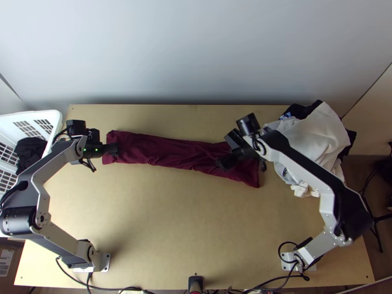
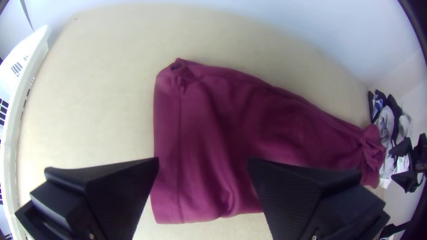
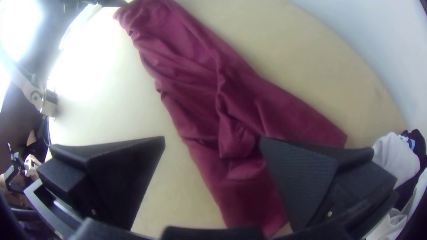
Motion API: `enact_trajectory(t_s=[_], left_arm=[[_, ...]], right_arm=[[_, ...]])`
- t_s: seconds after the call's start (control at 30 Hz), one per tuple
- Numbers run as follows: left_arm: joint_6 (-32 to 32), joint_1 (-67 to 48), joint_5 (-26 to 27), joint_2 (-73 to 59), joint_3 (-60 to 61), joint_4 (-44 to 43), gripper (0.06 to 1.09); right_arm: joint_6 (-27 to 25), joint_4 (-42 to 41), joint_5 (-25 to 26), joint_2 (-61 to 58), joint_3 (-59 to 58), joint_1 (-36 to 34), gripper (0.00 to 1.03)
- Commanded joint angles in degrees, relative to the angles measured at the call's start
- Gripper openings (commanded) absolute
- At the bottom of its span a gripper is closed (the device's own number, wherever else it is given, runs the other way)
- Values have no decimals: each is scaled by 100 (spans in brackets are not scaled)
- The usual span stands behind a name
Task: Fold the t-shirt
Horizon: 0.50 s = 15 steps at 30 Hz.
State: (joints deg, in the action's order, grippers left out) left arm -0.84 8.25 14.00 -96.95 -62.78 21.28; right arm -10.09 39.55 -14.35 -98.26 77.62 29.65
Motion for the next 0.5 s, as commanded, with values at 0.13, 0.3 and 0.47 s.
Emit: enact_trajectory(t_s=[0.13, 0.3, 0.47], left_arm=[[75, -140, -29, -518, -190, -106, 102], [119, -148, -29, -694, -296, -97, 101], [154, -227, -20, -826, -305, -45, 83]], right_arm=[[24, -70, 2, -932, 983, 234, 99], [7, -70, 2, -1108, 1238, 269, 99], [-20, -79, 2, -1266, 1343, 269, 99]])
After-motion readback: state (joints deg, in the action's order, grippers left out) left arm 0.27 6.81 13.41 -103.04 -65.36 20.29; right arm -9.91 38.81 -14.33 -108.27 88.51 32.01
